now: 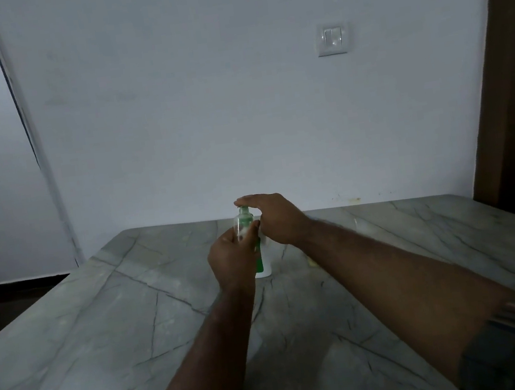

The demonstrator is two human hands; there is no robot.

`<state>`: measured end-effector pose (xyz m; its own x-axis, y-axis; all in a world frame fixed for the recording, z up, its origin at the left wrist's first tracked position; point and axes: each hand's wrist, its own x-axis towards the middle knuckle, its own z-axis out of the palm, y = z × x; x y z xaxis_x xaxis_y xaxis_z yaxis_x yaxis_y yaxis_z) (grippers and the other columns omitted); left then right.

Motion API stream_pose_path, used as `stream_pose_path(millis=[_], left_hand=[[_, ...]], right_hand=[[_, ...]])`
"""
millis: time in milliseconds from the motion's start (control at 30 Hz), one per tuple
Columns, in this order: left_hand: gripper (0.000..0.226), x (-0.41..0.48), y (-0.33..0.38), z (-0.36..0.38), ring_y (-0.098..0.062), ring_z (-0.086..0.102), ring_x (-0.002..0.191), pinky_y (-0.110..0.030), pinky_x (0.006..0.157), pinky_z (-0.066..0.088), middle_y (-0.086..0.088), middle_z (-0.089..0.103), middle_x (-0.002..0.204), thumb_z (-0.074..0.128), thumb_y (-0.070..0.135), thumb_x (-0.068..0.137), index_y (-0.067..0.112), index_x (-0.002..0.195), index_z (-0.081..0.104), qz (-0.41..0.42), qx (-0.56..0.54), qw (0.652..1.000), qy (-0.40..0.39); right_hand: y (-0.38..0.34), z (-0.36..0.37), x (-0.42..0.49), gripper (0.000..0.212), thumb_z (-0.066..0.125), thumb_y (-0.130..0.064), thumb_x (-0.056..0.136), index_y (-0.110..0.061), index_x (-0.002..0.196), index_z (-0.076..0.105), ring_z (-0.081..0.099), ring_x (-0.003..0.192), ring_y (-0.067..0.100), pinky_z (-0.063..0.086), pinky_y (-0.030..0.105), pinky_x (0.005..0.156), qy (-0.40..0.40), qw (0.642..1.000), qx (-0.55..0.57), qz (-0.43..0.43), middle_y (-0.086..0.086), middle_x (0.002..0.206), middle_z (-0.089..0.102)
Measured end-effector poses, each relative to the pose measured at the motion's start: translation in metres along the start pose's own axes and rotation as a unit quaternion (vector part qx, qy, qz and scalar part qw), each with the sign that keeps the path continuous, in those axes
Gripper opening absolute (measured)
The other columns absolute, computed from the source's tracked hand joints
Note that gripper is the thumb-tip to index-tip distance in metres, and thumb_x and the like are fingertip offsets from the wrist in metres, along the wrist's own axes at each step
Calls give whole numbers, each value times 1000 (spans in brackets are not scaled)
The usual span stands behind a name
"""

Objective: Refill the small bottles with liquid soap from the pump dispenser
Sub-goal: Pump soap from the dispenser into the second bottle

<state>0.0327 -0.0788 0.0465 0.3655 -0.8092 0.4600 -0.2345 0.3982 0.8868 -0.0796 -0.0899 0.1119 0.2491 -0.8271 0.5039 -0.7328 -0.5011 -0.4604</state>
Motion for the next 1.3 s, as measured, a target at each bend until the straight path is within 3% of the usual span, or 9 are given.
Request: stream_pose_path(millis=[167, 267, 433, 567, 700, 1033, 1200, 1300], left_hand=[[29, -4, 0, 0, 6, 62, 51, -5, 43, 38, 22, 60, 58, 73, 47, 84, 19, 91, 77, -7, -6, 1000, 2], [29, -4, -1, 1, 13, 60, 51, -3, 41, 37, 21, 60, 57, 74, 46, 84, 17, 90, 78, -12, -21, 1000, -1], [29, -1, 1, -1, 1, 65, 57, -12, 48, 43, 18, 62, 62, 73, 46, 85, 17, 91, 77, -22, -22, 999, -3], [27, 0, 0, 0, 5, 63, 55, -8, 46, 42, 21, 61, 61, 73, 45, 85, 19, 92, 77, -23, -21, 999, -3], [32, -2, -3, 0, -4, 68, 64, -23, 57, 54, 18, 64, 64, 74, 45, 85, 15, 94, 77, -15, -16, 1000, -5], [28, 0, 1, -3, 2, 64, 58, -9, 46, 41, 17, 63, 62, 72, 44, 86, 17, 89, 77, -12, -2, 1000, -2], [31, -3, -2, -2, -6, 68, 63, -28, 59, 58, 18, 63, 62, 75, 44, 83, 15, 92, 78, -15, -13, 1000, 1], [30, -1, -2, -2, -4, 68, 63, -22, 55, 52, 17, 64, 64, 74, 44, 85, 15, 93, 77, -13, -9, 1000, 0]], right_hand=[[3, 8, -8, 55, 51, 5, 82, -14, 134, 55, 47, 132, 17, 35, 34, 114, 28, 999, 23, 3, 3, 141, 54], [4, 12, -8, 57, 50, 7, 82, -14, 134, 55, 47, 132, 19, 35, 34, 114, 32, 999, 29, 7, 4, 141, 54], [2, 1, 2, 57, 54, 8, 79, -13, 132, 56, 47, 132, 18, 34, 32, 114, 6, 1000, -6, -8, 5, 140, 55], [1, 4, 1, 57, 55, 8, 79, -14, 131, 57, 48, 131, 19, 36, 33, 113, 19, 1000, 2, -1, 4, 139, 56], [5, 9, -7, 56, 53, 7, 80, -13, 132, 56, 48, 131, 19, 36, 37, 114, 20, 1000, 24, 0, 4, 139, 55], [-4, 3, -5, 57, 54, 6, 79, -13, 132, 56, 48, 131, 19, 35, 36, 114, 20, 1000, 18, 3, 5, 139, 55], [-2, 11, -8, 55, 51, 8, 82, -13, 133, 56, 48, 131, 20, 37, 38, 113, 32, 999, 29, 14, 5, 140, 55], [-5, 6, -5, 55, 54, 7, 82, -13, 133, 55, 47, 132, 20, 36, 38, 114, 17, 1000, 17, 14, 5, 141, 54]])
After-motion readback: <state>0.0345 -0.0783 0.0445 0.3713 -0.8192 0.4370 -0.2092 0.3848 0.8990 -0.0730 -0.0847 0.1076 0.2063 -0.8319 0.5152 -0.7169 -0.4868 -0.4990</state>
